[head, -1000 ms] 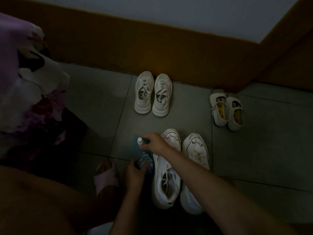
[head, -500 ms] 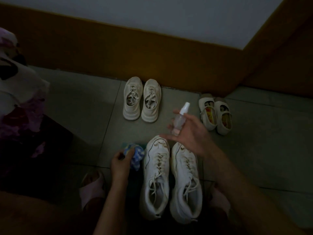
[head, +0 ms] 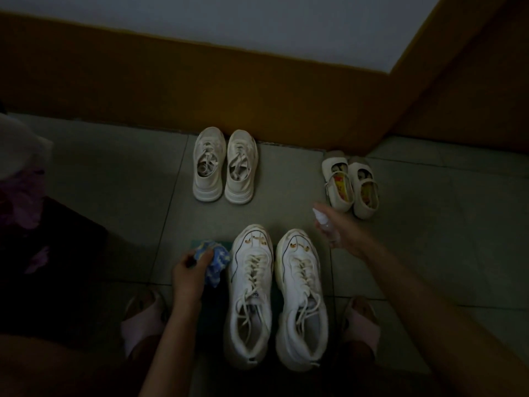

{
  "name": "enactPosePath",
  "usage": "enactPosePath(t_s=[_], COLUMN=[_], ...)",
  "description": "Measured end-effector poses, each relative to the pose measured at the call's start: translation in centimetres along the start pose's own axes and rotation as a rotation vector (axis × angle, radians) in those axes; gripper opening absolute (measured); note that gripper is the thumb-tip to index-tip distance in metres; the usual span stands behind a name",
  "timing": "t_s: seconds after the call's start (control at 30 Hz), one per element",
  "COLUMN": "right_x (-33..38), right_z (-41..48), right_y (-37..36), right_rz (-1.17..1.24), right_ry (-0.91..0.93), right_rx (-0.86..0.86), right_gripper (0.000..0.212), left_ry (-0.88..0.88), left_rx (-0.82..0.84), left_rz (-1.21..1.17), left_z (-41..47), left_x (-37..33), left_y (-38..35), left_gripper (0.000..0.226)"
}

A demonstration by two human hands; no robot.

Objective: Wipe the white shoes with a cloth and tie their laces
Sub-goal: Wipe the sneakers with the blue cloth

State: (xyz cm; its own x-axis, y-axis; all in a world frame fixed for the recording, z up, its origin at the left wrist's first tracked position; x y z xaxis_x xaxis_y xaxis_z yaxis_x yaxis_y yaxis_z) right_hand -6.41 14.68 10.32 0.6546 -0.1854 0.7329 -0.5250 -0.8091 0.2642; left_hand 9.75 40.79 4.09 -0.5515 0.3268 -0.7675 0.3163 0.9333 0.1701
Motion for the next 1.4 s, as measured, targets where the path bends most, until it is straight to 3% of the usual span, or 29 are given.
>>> enactPosePath(t_s=[0.2,0.3,0.47,0.7,0.97,1.13,1.3,1.4], right_x=[-0.4,-0.3,-0.3,-0.7,-0.4,-0.4,-0.9,-1.2], right_z=[-0.1,-0.2,0.5,1.2,2.2,2.2,1.8,2.0], right_y=[-0.5,-1.0,-0.8,-1.5,-2.2,-2.4,-1.0,-0.2], right_rz=[-0.231,-0.266,-0.371,-0.342,-0.523,-0.57,-0.543,-0.498], right_ry=[-0.083,-0.014,0.146,0.195,0.252,0.238,0.231,0.195], right_rx=[0.071,0.093,-0.028,-0.02,-0.124,-0.057,-0.206,-0.228], right_gripper=[0.04,0.034,0.037,0.047,0.042,0.041,0.041,0.036], left_ry=[0.002,-0.014,-0.036,-0.026,-0.017,-0.023,-0.029,-0.022], left_rx=[0.006,0.008,0.006,-0.008,-0.008,-0.009,-0.027,-0.033], left_rz=[0.017,0.017,0.011,0.021,0.039,0.022,0.028,0.032], left_z=[0.2,-0.1,-0.5,-0.4,-0.3,-0.4,-0.5,-0.6], left_x=[0.4,0.1,-0.3,-0.1,0.4,0.2,0.0,-0.1], left_y=[0.0,-0.1,-0.1,0.3,0.3,0.4,0.5,0.7], left_gripper=[0.007,0.005,0.011,0.007,0.021,0.005,0.028,0.027])
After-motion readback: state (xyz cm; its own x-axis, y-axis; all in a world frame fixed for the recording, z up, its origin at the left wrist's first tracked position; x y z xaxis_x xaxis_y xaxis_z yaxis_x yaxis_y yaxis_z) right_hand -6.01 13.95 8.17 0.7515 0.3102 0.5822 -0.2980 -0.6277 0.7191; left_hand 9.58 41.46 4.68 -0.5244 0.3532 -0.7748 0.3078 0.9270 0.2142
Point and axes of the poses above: each hand's wrist, its own z-axis towards the middle knuckle, its own y-axis out of the back of the hand, x = y × z, the point moved 5 cm from there along z, towards the middle knuckle, and after that the axes turned 10 degrees about y, right-handed, at the moved point
